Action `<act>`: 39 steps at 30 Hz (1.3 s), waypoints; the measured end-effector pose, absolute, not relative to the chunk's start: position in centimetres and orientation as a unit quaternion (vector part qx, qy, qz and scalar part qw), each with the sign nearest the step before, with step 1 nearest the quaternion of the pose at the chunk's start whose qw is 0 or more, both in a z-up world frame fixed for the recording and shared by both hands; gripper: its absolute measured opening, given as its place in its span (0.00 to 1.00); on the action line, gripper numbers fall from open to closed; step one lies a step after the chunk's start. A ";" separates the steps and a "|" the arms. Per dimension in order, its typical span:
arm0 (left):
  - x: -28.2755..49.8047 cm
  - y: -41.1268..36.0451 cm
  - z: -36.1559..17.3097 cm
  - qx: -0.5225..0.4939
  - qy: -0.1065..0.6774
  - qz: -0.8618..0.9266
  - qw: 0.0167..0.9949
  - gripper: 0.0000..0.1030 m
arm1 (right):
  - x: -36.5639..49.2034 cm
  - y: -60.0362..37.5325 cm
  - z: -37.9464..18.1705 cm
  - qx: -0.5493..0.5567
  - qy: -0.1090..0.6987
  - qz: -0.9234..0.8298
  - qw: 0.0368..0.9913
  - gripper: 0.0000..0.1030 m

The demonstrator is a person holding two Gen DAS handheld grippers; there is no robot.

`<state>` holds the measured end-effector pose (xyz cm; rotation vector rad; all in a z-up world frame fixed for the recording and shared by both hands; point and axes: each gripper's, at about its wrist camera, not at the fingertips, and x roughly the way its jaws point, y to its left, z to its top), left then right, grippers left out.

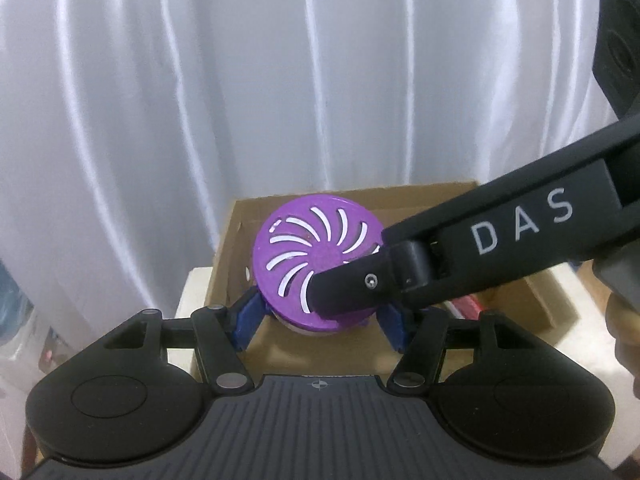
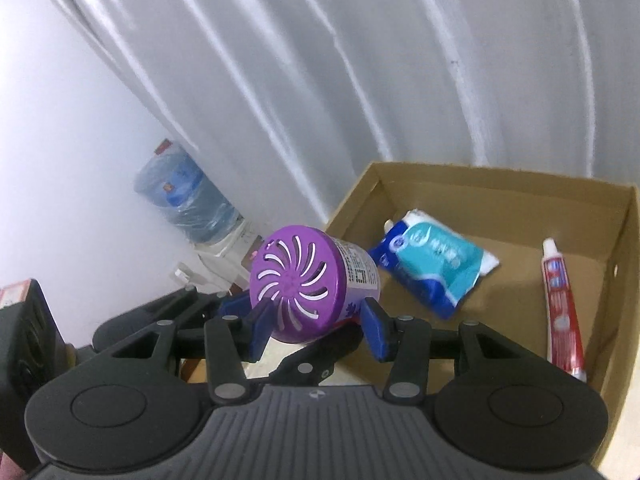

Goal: Organize objects
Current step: 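Carry the purple jar with the right gripper over the cardboard box, then lower the purple jar into the box beside the wipes and open the right gripper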

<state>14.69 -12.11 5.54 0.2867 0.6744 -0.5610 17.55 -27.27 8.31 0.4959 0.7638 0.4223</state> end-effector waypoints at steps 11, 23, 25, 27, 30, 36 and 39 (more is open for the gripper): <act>21.4 -14.7 0.7 0.187 0.426 -0.281 0.839 0.59 | 25.6 -28.2 1.6 0.294 0.464 0.211 0.809 0.50; 22.0 -14.2 -0.5 0.233 0.439 -0.274 0.823 0.68 | 27.7 -26.9 -2.2 0.306 0.496 0.217 0.783 0.50; 21.9 -14.0 0.1 0.225 0.438 -0.275 0.826 0.69 | 27.6 -27.1 -2.5 0.315 0.498 0.219 0.778 0.50; 21.9 -13.9 0.3 0.216 0.437 -0.278 0.828 0.69 | 27.4 -27.2 -2.6 0.316 0.498 0.216 0.778 0.50; 21.5 -13.4 1.3 0.202 0.433 -0.277 0.833 0.69 | 27.3 -27.3 -2.6 0.322 0.499 0.213 0.776 0.50; 20.3 -11.6 3.8 0.167 0.417 -0.276 0.850 0.69 | 27.0 -27.5 -1.9 0.324 0.490 0.207 0.782 0.50; 19.3 -10.1 5.0 0.145 0.400 -0.270 0.864 0.69 | 26.9 -27.7 -1.1 0.321 0.482 0.208 0.788 0.50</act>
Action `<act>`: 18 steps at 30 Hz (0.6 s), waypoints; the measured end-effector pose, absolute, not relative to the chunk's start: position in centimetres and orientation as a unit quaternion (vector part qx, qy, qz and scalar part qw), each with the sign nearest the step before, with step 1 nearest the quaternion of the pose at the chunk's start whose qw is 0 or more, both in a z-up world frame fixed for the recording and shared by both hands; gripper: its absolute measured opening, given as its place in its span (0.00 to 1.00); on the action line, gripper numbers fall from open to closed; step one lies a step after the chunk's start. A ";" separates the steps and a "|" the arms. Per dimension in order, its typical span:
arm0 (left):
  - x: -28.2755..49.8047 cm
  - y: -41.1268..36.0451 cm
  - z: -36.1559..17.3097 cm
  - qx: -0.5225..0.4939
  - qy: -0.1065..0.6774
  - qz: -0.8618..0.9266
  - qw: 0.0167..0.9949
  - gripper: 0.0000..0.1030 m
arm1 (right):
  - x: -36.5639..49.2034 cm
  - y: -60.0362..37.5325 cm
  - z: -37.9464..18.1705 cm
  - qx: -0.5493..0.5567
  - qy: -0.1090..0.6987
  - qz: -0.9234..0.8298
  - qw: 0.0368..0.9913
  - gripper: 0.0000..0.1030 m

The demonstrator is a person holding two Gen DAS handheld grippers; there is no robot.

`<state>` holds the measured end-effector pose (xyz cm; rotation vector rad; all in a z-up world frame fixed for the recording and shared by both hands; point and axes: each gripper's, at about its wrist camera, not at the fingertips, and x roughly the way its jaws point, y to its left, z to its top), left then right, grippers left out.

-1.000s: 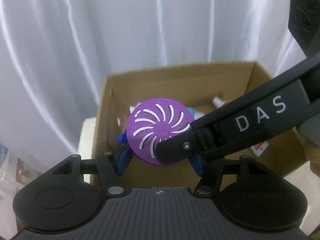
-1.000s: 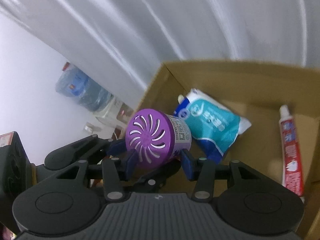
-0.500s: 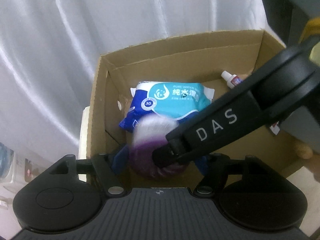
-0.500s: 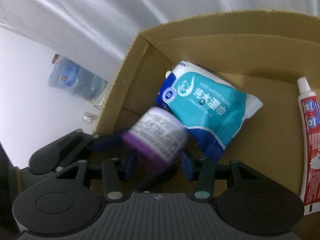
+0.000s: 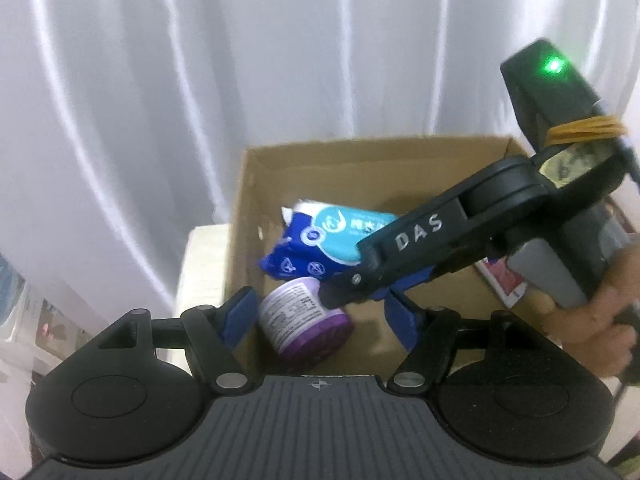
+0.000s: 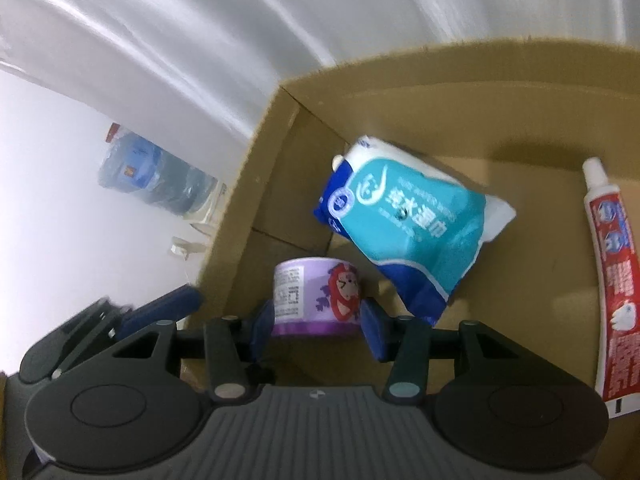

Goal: Organize objects
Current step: 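Lower the purple jar into the box beside the wipes and open the right gripper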

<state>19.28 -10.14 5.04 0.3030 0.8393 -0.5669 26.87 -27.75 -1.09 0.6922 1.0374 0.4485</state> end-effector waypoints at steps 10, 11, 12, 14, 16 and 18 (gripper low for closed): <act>16.0 -5.4 6.4 0.052 0.378 -0.241 0.892 0.66 | 27.9 -26.2 -0.9 0.298 0.508 0.202 0.783 0.62; 15.6 -5.1 6.3 0.046 0.376 -0.238 0.894 0.66 | 28.2 -25.8 -1.1 0.291 0.514 0.200 0.782 0.62; 15.1 -4.7 6.2 0.038 0.375 -0.235 0.896 0.66 | 28.4 -25.4 -1.3 0.285 0.520 0.198 0.780 0.62; 14.4 -4.1 6.2 0.025 0.376 -0.233 0.897 0.66 | 29.0 -24.5 -1.8 0.276 0.536 0.199 0.772 0.63; 13.9 -3.6 5.9 0.015 0.376 -0.226 0.899 0.67 | 29.4 -23.7 -2.2 0.269 0.546 0.199 0.768 0.64; 13.5 -3.0 5.6 0.007 0.377 -0.219 0.900 0.67 | 29.7 -23.2 -2.6 0.268 0.551 0.201 0.764 0.66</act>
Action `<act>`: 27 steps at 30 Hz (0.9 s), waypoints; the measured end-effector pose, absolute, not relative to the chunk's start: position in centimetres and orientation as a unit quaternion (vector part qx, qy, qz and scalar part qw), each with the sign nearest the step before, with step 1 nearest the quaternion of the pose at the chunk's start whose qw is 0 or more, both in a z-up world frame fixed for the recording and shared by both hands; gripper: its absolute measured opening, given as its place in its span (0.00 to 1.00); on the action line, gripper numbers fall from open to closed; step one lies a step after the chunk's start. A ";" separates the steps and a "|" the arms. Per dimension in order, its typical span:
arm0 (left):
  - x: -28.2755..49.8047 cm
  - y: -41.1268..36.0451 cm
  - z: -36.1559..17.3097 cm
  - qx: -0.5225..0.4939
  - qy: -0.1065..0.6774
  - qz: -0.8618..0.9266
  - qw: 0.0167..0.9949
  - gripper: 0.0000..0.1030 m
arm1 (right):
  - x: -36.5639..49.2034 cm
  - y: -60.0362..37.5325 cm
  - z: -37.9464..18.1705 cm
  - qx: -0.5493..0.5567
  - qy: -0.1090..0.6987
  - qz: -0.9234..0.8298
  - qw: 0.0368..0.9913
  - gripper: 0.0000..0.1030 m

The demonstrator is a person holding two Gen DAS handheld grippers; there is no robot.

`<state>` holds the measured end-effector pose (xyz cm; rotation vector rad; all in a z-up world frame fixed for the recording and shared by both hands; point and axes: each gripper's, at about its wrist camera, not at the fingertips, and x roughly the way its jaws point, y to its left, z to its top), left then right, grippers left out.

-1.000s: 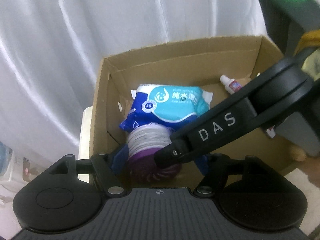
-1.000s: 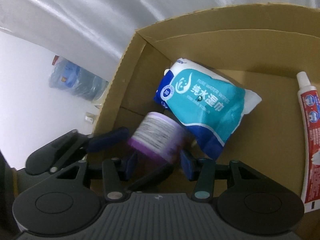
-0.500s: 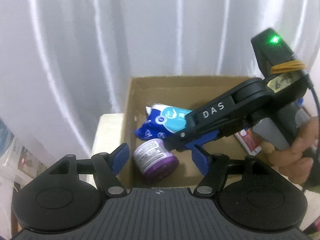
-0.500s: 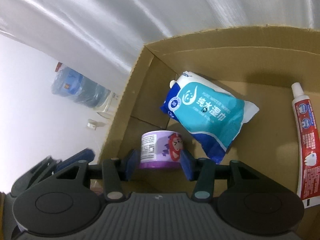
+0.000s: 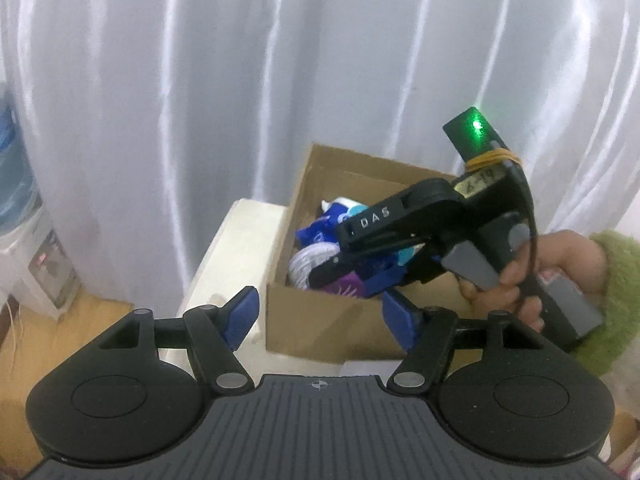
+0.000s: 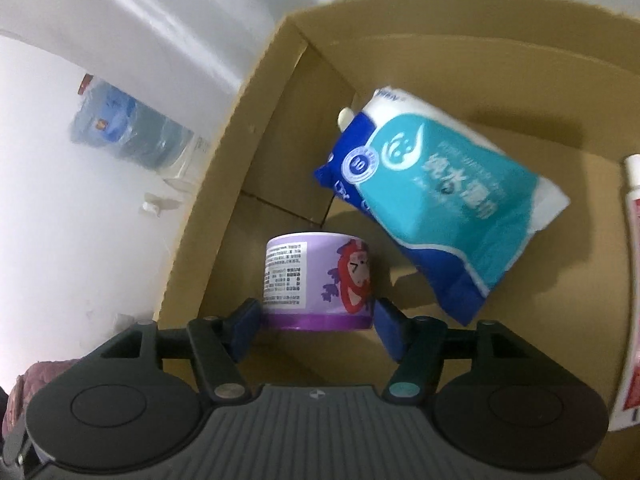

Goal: Organize objects
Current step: 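Lower the purple jar into the box beside the wipes and open the right gripper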

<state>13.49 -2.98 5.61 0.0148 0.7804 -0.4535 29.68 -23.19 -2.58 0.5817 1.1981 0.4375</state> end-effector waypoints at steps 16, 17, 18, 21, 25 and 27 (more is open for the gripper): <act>13.7 -2.0 4.1 -0.015 0.391 -0.212 0.895 0.68 | 28.9 -27.8 -6.7 0.466 0.575 0.183 0.647 0.49; 13.7 -2.1 4.1 -0.015 0.391 -0.212 0.895 0.68 | 29.0 -27.7 -6.6 0.461 0.577 0.182 0.650 0.51; 13.6 -2.1 4.1 -0.014 0.392 -0.212 0.895 0.68 | 29.2 -27.6 -6.5 0.456 0.578 0.179 0.652 0.60; 13.5 -2.4 4.0 -0.011 0.393 -0.210 0.895 0.68 | 30.0 -26.8 -6.1 0.443 0.582 0.172 0.660 0.72; 13.2 -2.5 3.9 -0.003 0.394 -0.203 0.897 0.68 | 31.3 -25.2 -6.4 0.427 0.595 0.170 0.660 0.70; 13.0 -2.4 3.9 -0.002 0.394 -0.199 0.897 0.68 | 31.6 -24.7 -7.0 0.434 0.596 0.174 0.653 0.66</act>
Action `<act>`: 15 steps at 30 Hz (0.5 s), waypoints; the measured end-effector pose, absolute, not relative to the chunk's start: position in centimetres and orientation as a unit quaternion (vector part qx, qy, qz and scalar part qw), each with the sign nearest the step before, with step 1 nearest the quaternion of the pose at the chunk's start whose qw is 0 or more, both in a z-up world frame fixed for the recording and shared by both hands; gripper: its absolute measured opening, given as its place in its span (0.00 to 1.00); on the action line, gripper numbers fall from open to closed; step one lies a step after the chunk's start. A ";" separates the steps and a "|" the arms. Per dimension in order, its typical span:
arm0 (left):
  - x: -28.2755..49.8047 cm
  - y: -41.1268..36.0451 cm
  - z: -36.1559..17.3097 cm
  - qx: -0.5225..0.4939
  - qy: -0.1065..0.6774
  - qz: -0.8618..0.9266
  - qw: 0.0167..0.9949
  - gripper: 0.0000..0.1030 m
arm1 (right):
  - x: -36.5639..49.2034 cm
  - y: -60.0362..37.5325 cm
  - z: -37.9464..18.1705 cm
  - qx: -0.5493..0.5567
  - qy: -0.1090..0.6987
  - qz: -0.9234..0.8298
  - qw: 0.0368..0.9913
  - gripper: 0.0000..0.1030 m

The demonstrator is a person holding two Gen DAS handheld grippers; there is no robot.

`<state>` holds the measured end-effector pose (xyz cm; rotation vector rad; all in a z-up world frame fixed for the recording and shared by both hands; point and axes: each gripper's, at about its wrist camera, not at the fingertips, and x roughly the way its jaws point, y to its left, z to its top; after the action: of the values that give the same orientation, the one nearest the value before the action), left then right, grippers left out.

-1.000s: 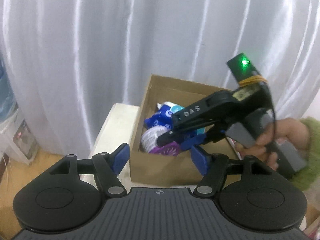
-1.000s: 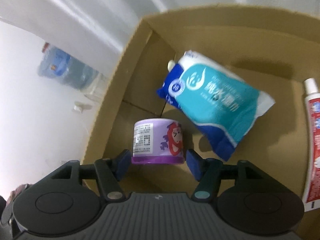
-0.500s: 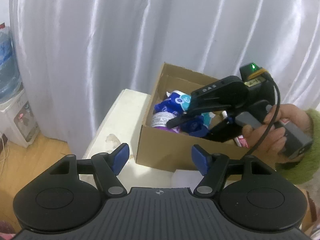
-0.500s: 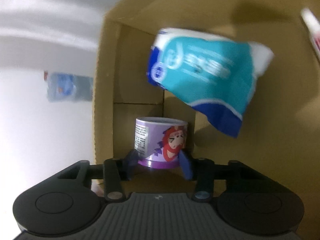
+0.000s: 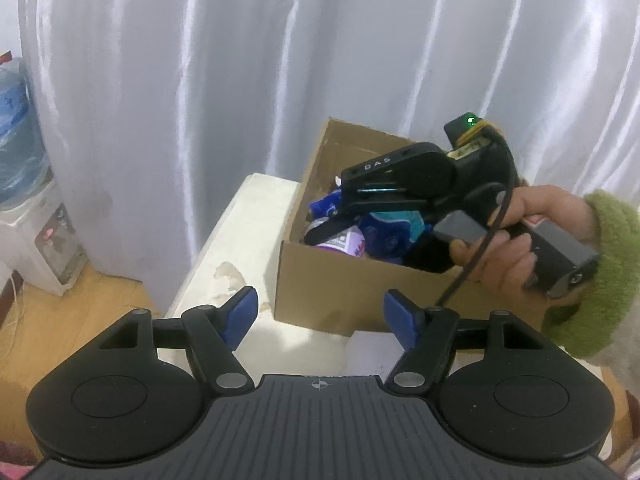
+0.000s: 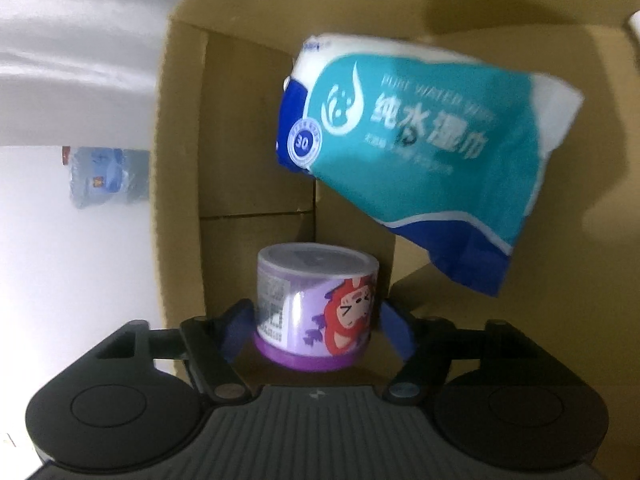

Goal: Organize objects
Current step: 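Lower the purple jar into the box beside the wipes and open the right gripper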

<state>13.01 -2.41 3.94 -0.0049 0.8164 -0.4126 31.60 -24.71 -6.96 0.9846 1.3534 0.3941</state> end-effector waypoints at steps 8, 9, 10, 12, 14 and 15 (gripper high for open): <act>12.7 -1.7 3.9 -0.004 0.397 -0.191 0.898 0.70 | 28.8 -28.0 -9.3 0.598 0.548 0.169 0.560 0.66; 12.8 -1.8 3.9 -0.004 0.398 -0.191 0.897 0.70 | 28.5 -28.0 -10.1 0.621 0.551 0.175 0.529 0.66; 12.8 -1.9 3.9 -0.004 0.399 -0.191 0.897 0.70 | 28.4 -27.9 -10.6 0.631 0.559 0.173 0.509 0.66; 12.9 -2.1 3.8 -0.004 0.401 -0.192 0.896 0.70 | 28.4 -27.7 -10.9 0.622 0.574 0.166 0.506 0.69; 12.8 -2.2 3.8 -0.004 0.401 -0.192 0.896 0.70 | 28.3 -27.5 -11.4 0.625 0.581 0.157 0.497 0.75; 12.7 -2.2 3.8 -0.003 0.401 -0.192 0.895 0.70 | 28.3 -27.6 -11.5 0.630 0.580 0.155 0.493 0.75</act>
<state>12.71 -2.18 3.82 -0.0068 0.8321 -0.3982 28.33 -27.60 -11.54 1.5285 1.4058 0.3752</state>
